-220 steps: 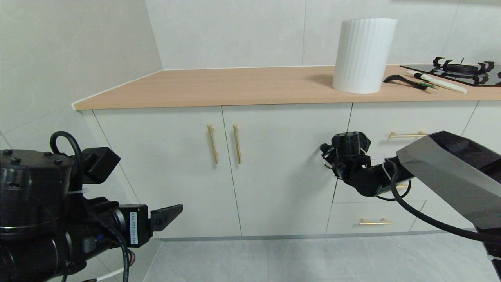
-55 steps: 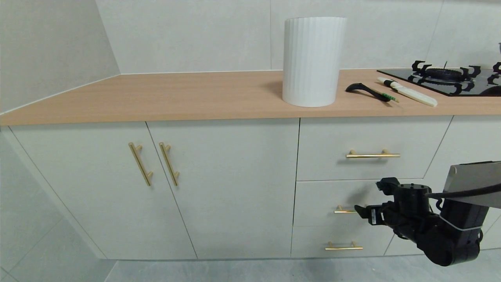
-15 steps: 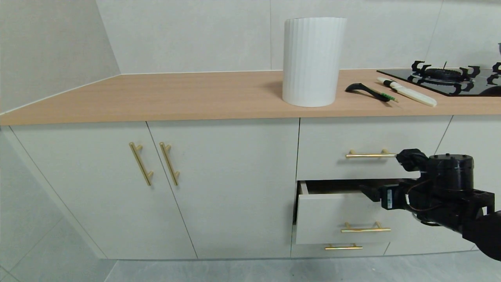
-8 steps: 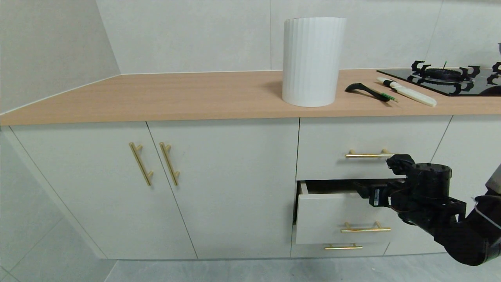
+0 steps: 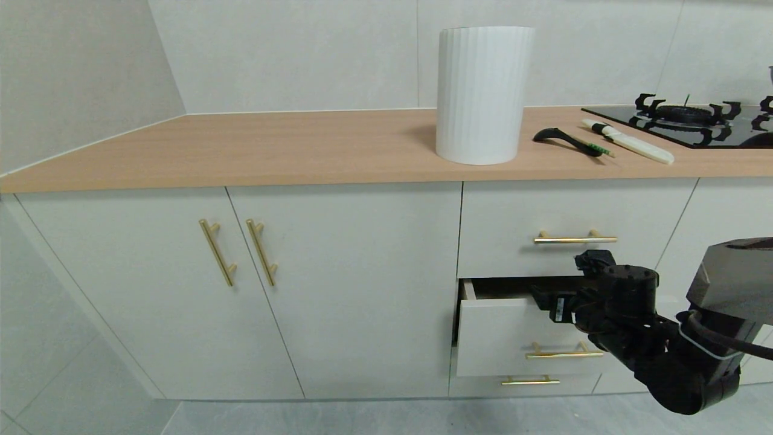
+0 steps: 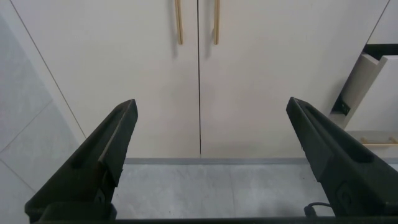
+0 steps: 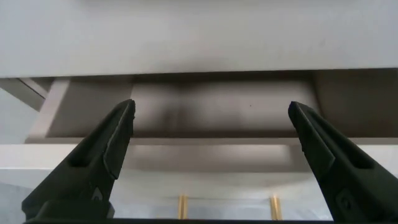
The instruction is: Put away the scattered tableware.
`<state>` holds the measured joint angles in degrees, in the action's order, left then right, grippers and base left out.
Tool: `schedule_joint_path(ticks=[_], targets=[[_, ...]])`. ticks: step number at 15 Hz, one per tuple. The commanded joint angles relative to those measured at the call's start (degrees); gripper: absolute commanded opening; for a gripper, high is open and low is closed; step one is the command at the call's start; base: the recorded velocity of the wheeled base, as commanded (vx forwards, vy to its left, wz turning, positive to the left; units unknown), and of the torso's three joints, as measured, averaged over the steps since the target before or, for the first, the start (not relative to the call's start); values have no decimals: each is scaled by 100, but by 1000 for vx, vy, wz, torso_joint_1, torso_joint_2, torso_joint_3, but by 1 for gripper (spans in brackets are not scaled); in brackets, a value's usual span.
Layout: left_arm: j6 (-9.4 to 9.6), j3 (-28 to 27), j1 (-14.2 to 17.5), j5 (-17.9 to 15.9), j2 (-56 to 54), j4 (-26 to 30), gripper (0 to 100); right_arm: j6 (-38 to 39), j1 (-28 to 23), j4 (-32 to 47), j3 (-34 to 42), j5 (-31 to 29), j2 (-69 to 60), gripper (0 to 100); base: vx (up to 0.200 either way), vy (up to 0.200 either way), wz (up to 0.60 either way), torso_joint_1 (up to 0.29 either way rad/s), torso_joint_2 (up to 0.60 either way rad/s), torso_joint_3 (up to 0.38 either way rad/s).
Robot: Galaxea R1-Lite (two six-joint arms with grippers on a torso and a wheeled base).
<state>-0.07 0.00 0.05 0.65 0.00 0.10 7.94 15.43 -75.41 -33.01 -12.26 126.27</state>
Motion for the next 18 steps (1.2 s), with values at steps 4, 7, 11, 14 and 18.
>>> schedule_joint_path(ticks=[4, 7, 11, 14, 18], targets=[[-1, 0, 4, 6, 9, -1, 100, -3, 12, 53, 40, 5, 126, 100, 0, 0, 0, 0, 0, 0], [-1, 0, 4, 6, 9, -1, 100, -3, 4, 413, 40, 13, -6, 100, 0, 0, 0, 0, 0, 0], [-1, 0, 4, 6, 9, -1, 100, 6, 4, 826, 58, 13, -243, 100, 0, 0, 0, 0, 0, 0], [-1, 0, 4, 6, 9, -1, 100, 6, 4, 1222, 84, 22, -498, 100, 0, 0, 0, 0, 0, 0], [-1, 0, 4, 6, 9, -1, 100, 59, 91, 2101, 111, 128, -964, 100, 0, 0, 0, 0, 0, 0]])
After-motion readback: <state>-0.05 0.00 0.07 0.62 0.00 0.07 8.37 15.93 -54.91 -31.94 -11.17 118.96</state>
